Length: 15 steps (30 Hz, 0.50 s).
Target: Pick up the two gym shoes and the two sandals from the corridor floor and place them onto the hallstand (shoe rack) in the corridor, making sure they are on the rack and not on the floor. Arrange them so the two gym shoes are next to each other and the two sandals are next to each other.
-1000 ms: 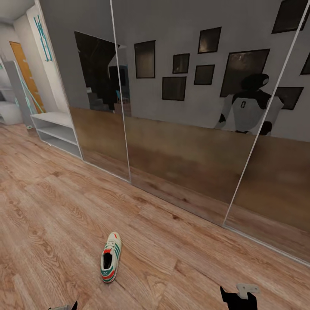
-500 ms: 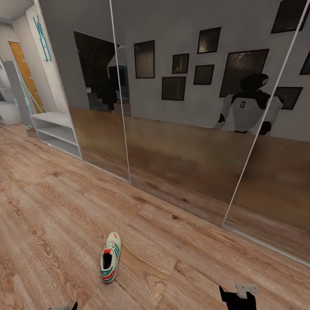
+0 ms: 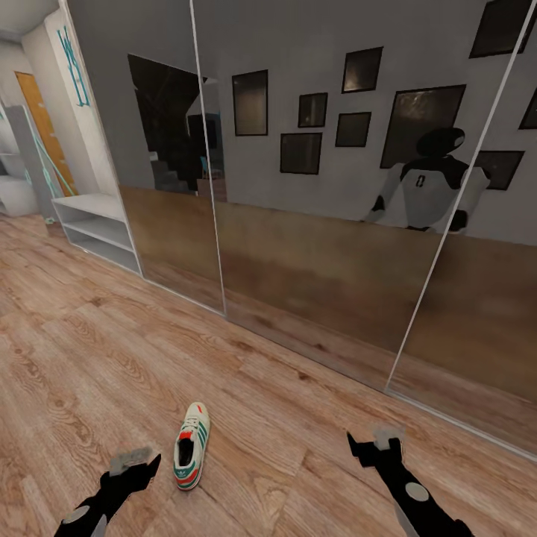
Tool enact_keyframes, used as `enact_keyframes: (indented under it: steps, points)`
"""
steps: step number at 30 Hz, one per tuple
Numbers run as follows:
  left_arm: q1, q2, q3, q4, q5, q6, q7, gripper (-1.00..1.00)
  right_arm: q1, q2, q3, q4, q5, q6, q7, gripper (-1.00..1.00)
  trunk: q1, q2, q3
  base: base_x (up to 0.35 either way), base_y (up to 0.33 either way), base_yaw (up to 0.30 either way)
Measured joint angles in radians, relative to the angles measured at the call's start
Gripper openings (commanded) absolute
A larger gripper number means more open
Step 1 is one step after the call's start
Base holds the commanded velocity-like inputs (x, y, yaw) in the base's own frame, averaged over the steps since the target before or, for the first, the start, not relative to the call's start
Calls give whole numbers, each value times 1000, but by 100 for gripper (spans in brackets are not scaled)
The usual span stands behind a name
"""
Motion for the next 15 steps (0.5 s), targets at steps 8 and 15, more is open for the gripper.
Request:
enact_keyframes:
  steps: [8, 15]
  points:
    - [-74, -1, -4, 1, -46, 84, 4, 100, 0, 31, 30, -117, 9, 116, 17, 100, 0, 0, 0, 0, 0, 0]
    - [-93, 1, -9, -10, -86, 102, 7, 100, 0, 37, 71, -151, 13, 155, 93, 100, 0, 0, 0, 0, 0, 0]
